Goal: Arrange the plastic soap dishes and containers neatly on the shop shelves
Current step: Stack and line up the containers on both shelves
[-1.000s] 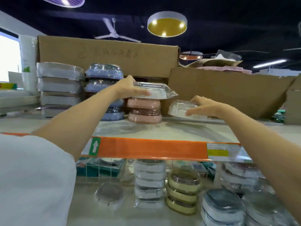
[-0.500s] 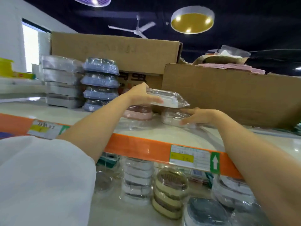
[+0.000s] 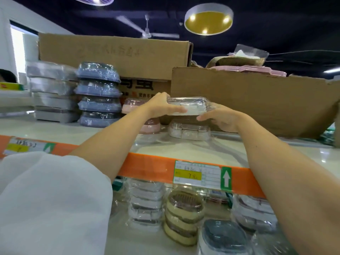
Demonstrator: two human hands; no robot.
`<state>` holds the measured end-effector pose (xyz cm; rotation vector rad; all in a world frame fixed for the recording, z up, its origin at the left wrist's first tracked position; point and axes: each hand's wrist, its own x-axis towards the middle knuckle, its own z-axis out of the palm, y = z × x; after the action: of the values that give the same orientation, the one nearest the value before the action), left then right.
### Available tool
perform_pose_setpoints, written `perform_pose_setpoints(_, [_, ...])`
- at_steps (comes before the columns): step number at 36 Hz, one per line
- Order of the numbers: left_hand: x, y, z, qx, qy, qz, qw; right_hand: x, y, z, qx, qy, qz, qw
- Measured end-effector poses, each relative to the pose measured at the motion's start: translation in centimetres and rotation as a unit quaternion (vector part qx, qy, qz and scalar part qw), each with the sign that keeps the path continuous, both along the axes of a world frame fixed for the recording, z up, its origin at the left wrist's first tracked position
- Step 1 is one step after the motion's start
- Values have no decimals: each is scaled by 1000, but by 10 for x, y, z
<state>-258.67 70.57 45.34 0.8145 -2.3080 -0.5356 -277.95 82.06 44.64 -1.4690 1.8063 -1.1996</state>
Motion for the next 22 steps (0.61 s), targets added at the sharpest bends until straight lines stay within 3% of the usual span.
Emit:
perform_pose_setpoints(4, [-12, -1, -9, 17, 16, -8, 1000, -4, 5, 1, -26, -26, -5, 999])
perform_pose_setpoints(13, [-12, -5, -17, 10, -8, -17, 1000, -3, 8, -3, -20, 21, -41, 999])
perform_pose_setpoints(22, [-12, -1, -23, -61, -103, 41, 992, 1, 10, -9, -10, 95, -92, 991])
